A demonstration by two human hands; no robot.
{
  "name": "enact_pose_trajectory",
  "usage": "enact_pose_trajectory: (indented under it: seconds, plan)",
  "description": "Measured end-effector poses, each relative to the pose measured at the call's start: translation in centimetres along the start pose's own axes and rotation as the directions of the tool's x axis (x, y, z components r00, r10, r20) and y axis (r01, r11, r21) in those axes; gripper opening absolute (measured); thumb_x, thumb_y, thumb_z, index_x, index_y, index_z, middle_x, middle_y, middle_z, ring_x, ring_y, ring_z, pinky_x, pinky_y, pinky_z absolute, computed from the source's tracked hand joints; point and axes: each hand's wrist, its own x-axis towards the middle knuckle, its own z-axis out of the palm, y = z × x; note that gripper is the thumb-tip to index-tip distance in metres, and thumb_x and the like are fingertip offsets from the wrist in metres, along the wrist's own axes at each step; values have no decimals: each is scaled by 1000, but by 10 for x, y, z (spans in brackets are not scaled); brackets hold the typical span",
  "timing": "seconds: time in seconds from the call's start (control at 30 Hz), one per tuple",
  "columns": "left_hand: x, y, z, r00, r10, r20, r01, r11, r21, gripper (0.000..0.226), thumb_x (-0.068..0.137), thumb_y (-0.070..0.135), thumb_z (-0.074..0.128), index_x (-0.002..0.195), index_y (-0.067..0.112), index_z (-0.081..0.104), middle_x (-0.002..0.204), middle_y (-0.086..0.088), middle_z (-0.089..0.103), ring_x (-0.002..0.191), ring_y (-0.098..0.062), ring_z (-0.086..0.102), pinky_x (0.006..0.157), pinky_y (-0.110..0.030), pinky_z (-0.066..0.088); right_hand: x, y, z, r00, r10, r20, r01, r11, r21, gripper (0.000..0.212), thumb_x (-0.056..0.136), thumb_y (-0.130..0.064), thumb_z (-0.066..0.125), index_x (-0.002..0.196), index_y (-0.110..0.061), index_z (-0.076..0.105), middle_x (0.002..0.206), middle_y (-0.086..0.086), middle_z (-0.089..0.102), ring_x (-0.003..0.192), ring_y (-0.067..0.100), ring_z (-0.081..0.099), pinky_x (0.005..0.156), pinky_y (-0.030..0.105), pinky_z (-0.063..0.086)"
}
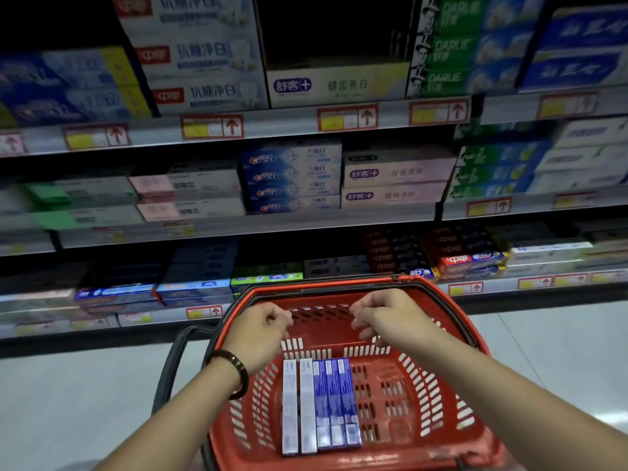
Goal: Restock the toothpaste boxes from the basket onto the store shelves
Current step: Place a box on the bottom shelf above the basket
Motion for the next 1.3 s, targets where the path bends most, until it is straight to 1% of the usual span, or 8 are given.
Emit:
enact_pose_trajectory:
  seconds: [0.13, 0.23, 0.37, 0.57, 0.73, 0.9, 1.1, 1.3]
  plan:
    - [-3, -6, -1, 990, 106, 97, -129, 954, 270, 20, 103, 34, 59, 87, 27, 68, 77, 1, 72, 63, -8, 62, 56, -20, 51, -3, 5, -9, 999, 22, 32, -19, 997, -77, 13, 102, -20, 64, 98, -17, 76, 93, 0, 81, 81, 17, 76, 64, 30, 52]
    - [-4, -9, -2, 954, 64, 293, -169, 922, 348, 16, 102, 39, 59, 92, 29, 67, 84, 6, 72, 69, -9, 64, 66, -29, 55, -5, 0, -11, 996, 6, 89, 9, 987, -160, 14, 101, -22, 64, 96, -18, 76, 92, 1, 81, 81, 19, 78, 64, 28, 52]
    - [-5, -12, 8, 861, -36, 507, -272, 810, 519, 25, 103, 46, 57, 107, 24, 70, 99, 7, 69, 86, -11, 61, 75, -24, 47, -8, -6, -10, 987, -57, 148, 110, 918, -382, 17, 99, -31, 65, 87, -24, 76, 86, -3, 78, 79, 18, 73, 68, 32, 55]
    - [1, -20, 27, 824, -151, 546, -298, 704, 645, 36, 102, 53, 53, 117, 24, 67, 124, -2, 68, 112, -23, 63, 99, -39, 52, -14, -10, -6, 963, -67, 261, 200, 826, -527, 17, 105, -38, 62, 99, -27, 73, 89, -11, 69, 76, 5, 64, 62, 22, 45]
    - [6, -26, 37, 806, -195, 558, -332, 631, 701, 42, 101, 56, 50, 127, 26, 64, 132, -4, 65, 119, -26, 61, 101, -40, 51, -17, -10, -10, 917, 36, 396, 281, 647, -709, 26, 105, -42, 59, 116, -22, 73, 98, -6, 64, 86, 14, 66, 73, 29, 51]
    - [17, -30, 52, 796, -215, 566, -340, 615, 712, 44, 104, 53, 49, 134, 23, 61, 137, -5, 62, 124, -26, 59, 101, -36, 48, -16, -6, -16, 903, 107, 417, 285, 577, -765, 35, 105, -49, 56, 119, -20, 70, 117, 3, 68, 99, 24, 68, 90, 42, 60]
    - [35, -57, 73, 805, -267, 530, -265, 638, 723, 36, 101, 51, 55, 119, 23, 68, 129, -2, 68, 119, -23, 62, 97, -31, 48, -14, -2, -27, 912, 116, 392, 278, 527, -803, 40, 102, -50, 56, 106, -14, 73, 107, 7, 72, 96, 29, 72, 89, 50, 62]
    - [57, -103, 110, 823, -364, 436, 31, 796, 605, 29, 96, 41, 64, 98, 14, 76, 109, -6, 75, 102, -25, 70, 90, -34, 58, -13, -4, -33, 919, 103, 380, 271, 537, -799, 39, 105, -49, 56, 102, -13, 71, 106, 8, 68, 95, 29, 70, 88, 46, 61]
